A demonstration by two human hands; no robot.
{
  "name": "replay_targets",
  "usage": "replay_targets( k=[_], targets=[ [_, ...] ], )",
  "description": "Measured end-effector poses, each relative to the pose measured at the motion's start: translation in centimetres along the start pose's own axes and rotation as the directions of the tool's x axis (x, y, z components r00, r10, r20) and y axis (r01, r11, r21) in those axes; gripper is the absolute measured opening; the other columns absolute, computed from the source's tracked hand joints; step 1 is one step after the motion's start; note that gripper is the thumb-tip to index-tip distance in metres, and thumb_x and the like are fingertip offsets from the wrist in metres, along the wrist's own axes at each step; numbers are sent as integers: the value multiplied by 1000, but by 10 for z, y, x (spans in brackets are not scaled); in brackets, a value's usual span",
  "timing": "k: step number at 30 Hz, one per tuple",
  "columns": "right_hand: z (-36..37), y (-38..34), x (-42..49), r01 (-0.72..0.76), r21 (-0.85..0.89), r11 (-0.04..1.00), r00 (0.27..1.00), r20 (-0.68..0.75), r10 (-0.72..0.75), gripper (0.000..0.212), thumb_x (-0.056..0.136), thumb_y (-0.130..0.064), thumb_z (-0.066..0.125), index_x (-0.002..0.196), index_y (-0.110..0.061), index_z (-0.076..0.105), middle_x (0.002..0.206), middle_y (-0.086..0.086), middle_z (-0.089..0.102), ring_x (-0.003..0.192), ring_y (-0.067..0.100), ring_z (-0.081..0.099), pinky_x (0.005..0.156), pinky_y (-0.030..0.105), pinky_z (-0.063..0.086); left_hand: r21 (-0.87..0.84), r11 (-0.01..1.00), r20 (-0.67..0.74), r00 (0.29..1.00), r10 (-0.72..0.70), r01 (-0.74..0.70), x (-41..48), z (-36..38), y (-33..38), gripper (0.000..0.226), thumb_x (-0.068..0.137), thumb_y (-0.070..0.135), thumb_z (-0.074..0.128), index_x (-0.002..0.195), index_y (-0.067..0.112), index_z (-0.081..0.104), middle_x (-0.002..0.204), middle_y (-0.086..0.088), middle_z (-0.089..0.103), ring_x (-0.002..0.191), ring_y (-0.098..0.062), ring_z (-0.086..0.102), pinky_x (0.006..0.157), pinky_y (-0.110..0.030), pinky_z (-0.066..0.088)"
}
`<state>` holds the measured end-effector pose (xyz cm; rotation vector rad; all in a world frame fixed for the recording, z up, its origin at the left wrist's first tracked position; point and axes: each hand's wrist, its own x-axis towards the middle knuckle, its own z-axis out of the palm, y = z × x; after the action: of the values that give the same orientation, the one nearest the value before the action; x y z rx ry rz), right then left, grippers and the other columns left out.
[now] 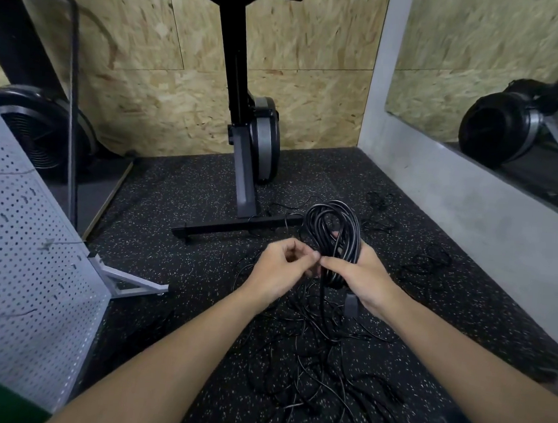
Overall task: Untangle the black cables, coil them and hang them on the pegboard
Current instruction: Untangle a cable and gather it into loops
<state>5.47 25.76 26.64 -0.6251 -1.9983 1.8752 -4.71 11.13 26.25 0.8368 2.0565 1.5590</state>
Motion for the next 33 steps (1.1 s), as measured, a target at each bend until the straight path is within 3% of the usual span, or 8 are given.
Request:
replay_targets(
  k=[4,7,10,14,17,24,30,33],
  targets=[
    [-4,-3,1,-1,133,991,998,-57,9,47,89,-1,76,132,-13,61,103,10,79,90,22,76,82,33,60,82,992,224,969,-108,91,-9,-3,-6,23,91,31,69,114,27,66,115,2,74,111,-15,68,104,-34,50],
    [-6,-6,1,-8,205,979,998,-66,22,44,90,1,75,130,-11,63,105,14,78,86,25,77,72,28,60,157,986,447,886,-122,57,-15,-6,-20,31,96,22,73,124,29,63,120,6,72,114,-8,67,105,-29,51],
    [-5,-8,2,-1,232,973,997,-78,20,41,90,3,74,128,-9,64,104,16,77,85,26,76,71,30,61,172,985,507,859,-71,-20,-11,-4,-30,27,96,21,74,123,20,70,118,0,75,113,-11,69,106,-29,51],
    [-5,-14,3,39,235,971,996,-90,-18,35,91,5,71,124,-4,63,102,19,77,88,30,76,77,35,63,212,976,471,880,-61,-46,3,-11,-42,2,101,19,67,102,19,68,112,1,78,112,-14,70,109,-35,49],
    [-2,-17,4,68,258,964,992,-117,-38,35,92,6,69,125,1,60,98,16,77,95,38,76,86,43,62,249,968,465,879,-107,-14,9,-22,-54,10,105,18,61,95,20,60,110,0,78,109,-10,70,102,-32,51],
    [-10,-25,5,33,338,941,982,-188,33,23,93,6,67,116,3,63,94,14,75,83,27,76,80,45,64,393,906,234,970,68,-159,8,-41,-45,5,104,30,63,103,25,64,96,9,71,91,-9,65,78,-22,46],
    [-20,-23,8,-23,17,1000,978,-209,26,44,91,6,68,129,-15,57,93,11,77,69,16,72,68,27,55,334,868,146,930,337,-367,-4,-41,-17,4,97,25,73,97,21,72,92,10,67,85,0,60,75,-8,40],
    [-18,-19,5,-41,-169,985,992,-125,20,37,94,-1,70,128,-10,57,91,9,72,64,15,67,62,24,56,366,822,156,899,409,-437,-8,-33,-14,5,95,26,75,98,23,74,95,10,65,91,-5,62,83,-18,47]
  ],
)
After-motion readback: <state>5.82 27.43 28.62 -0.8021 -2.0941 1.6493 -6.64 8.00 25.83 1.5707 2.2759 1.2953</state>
